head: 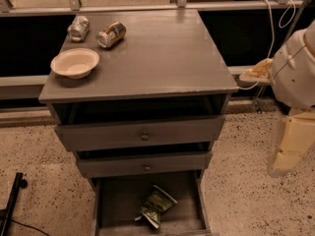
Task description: Pick green jalapeno chip bag from bottom drawer and place on counter
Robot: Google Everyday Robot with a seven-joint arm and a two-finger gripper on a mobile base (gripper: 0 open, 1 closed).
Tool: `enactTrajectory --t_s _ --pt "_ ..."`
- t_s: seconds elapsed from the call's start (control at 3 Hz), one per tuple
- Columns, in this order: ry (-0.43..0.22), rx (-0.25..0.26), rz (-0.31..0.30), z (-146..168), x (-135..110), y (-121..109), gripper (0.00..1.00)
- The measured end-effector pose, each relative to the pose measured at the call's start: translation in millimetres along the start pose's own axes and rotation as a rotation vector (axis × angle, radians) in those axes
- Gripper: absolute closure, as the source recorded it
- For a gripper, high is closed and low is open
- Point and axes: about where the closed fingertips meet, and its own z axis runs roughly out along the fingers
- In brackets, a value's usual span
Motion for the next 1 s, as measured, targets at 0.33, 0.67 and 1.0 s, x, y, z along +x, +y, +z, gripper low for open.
enactTrajectory --t_s 0.33,0.67,1.0 --pt "-0.012 0.017 -0.013 -2 -2 0 0.0" --pt "0.014 0.026 -0.079 28 -8 5 0.0" --pt "0.136 -0.053 -0.179 84 -21 32 0.0"
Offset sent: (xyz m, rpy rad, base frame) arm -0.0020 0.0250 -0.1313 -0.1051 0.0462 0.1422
